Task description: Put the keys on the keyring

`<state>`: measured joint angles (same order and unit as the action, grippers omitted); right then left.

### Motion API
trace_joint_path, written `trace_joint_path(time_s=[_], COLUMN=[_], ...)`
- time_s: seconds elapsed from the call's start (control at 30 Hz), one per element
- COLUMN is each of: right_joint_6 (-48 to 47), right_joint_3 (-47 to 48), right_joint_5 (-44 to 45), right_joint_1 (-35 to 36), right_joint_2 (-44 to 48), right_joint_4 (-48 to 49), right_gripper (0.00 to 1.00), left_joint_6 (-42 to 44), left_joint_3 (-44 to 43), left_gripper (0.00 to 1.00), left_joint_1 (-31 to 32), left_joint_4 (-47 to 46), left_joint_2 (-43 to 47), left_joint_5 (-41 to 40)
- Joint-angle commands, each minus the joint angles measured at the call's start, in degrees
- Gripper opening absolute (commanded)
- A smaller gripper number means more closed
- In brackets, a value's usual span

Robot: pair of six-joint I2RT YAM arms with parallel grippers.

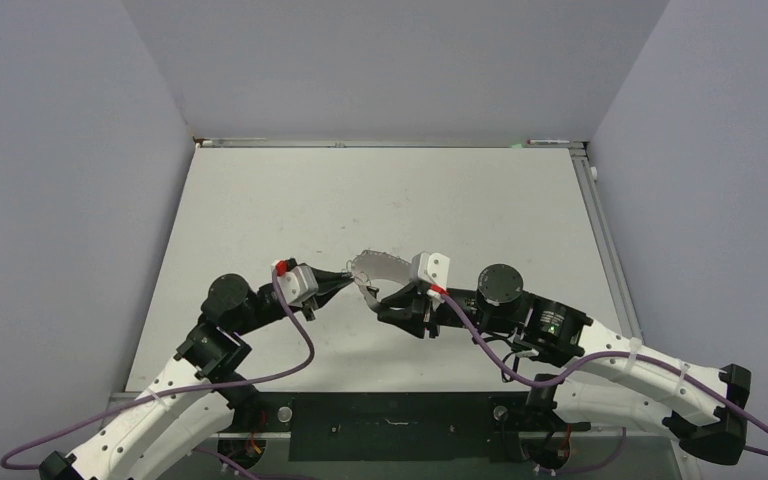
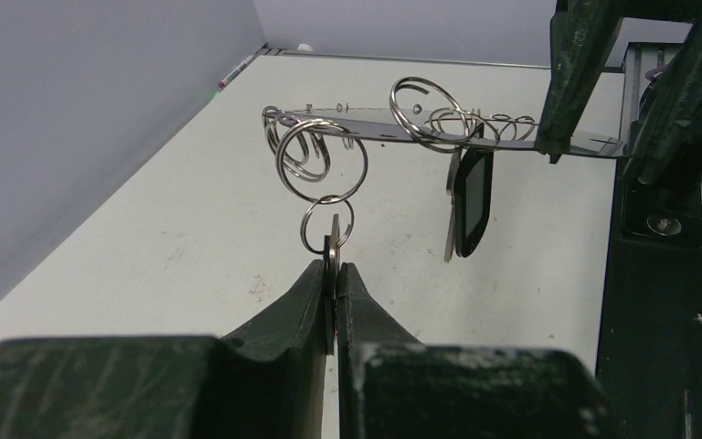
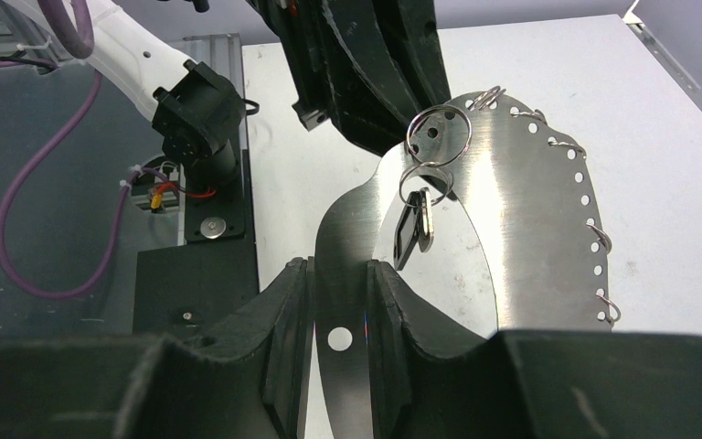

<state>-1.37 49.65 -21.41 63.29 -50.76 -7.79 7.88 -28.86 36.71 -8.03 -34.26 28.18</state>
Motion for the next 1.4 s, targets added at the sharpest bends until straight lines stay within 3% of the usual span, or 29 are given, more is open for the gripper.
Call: trace_joint_path(time_s=[0.0, 0.17, 0.43, 0.6, 0.73, 1.17, 1.37], right_joint_6=[0.38, 3.41, 5.69, 5.76, 5.94, 5.41, 4.38], right_joint_3=[-2.15, -5.63, -9.73, -9.65, -10.26, -13.41, -16.82], right_joint_5=[3.59, 7.47, 8.31, 10.33, 12.18, 10.20, 6.57], right_joint_1=[-0.36, -0.40, -0.39, -0.36, -0.36, -0.37, -0.44], right_joint_2=[2.77, 2.85, 1.46, -1.96, -2.58, -3.21, -4.32], right_joint_4=[5.09, 5.55, 9.57, 8.24, 8.48, 15.72, 24.50], right_gripper=[0.05, 0.13, 0.13, 0.46, 0.57, 0.56, 0.55], left_joint_6=[2.98, 4.45, 5.11, 5.69, 5.43, 4.04, 3.05], left_joint_3=[-2.47, -3.16, -4.42, -5.14, -5.39, -5.50, -5.55], left_gripper=[0.00, 0.00, 0.00, 0.00, 0.00, 0.00, 0.00], left_joint_1=[0.29, 0.29, 0.29, 0.29, 0.26, 0.29, 0.29], left_joint_4=[1.12, 3.18, 5.38, 6.37, 6.63, 5.98, 5.50], left_joint_2=[2.68, 3.92, 2.73, 2.88, 2.57, 1.67, 1.44], left_joint_5=[-1.84, -3.62, -3.36, -4.71, -4.71, -4.16, -3.74])
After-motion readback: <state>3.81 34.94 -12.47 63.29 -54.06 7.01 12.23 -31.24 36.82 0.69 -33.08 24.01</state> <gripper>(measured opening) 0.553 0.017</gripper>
